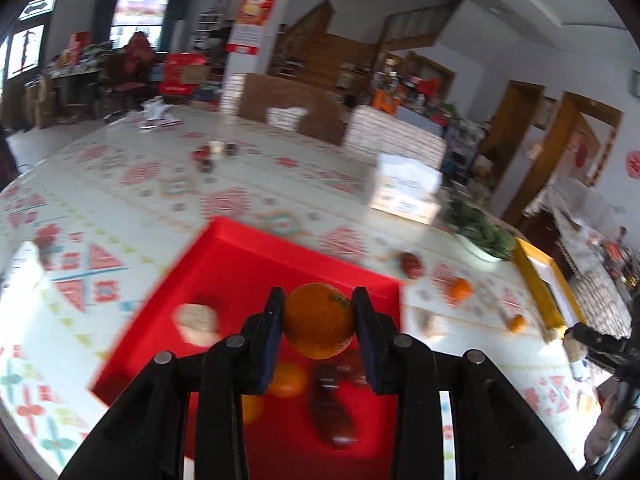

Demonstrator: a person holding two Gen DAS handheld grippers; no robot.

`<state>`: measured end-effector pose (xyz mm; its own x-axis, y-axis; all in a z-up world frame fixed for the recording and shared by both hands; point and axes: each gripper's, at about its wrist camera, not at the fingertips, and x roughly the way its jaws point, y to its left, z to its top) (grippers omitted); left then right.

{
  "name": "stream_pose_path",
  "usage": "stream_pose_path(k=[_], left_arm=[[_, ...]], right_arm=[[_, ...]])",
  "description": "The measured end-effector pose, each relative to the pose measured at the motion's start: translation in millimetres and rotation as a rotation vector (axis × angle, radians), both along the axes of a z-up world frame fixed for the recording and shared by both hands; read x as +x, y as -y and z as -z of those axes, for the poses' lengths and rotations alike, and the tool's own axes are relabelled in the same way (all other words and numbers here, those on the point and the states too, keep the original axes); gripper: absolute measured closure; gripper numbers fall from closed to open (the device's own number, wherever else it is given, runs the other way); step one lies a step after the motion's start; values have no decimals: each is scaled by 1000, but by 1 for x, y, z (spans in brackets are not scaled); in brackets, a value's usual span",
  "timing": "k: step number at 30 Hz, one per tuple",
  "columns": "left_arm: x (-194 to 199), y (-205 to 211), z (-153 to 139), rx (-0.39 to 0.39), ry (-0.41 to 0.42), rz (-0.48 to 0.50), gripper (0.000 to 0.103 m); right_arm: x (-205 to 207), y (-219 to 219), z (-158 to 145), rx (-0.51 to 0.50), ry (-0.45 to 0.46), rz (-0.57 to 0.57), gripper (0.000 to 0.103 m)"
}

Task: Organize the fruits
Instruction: 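Lower the orange and rice cake into the red tray and open both tools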

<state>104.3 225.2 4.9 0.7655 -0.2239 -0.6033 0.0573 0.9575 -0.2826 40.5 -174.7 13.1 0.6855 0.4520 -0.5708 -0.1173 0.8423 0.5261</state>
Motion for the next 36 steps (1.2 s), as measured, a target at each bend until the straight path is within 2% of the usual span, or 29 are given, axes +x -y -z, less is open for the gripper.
stream_pose_path(k=[3, 7, 13, 17, 25, 27, 29, 33, 36], left_arm=[[8, -25, 7, 7, -24, -37, 70], [22, -48, 22, -15, -63, -51, 70], [48, -50, 40, -21, -111, -43, 70], [63, -51, 50, -23, -149, -49, 70], [72, -52, 61, -21, -185, -63, 69], [70, -52, 59, -29, -181, -69, 65], [67, -53, 54, -30, -165, -77, 55], [52, -48, 36, -6, -113, -94, 50], [32, -41, 18, -1, -52, -99, 42]], right_arm=[[23, -50, -4, -16, -9, -80, 70], [56, -116, 9, -40, -60, -178, 70], [90, -192, 39, -85, -125, -263, 70], [106, -221, 53, -124, -147, -288, 70], [121, -238, 67, -183, -157, -293, 69], [120, -239, 66, -190, -142, -291, 69], [120, -239, 64, -186, -134, -287, 67], [114, -234, 55, -191, -108, -276, 67], [103, -223, 44, -195, -75, -265, 66]])
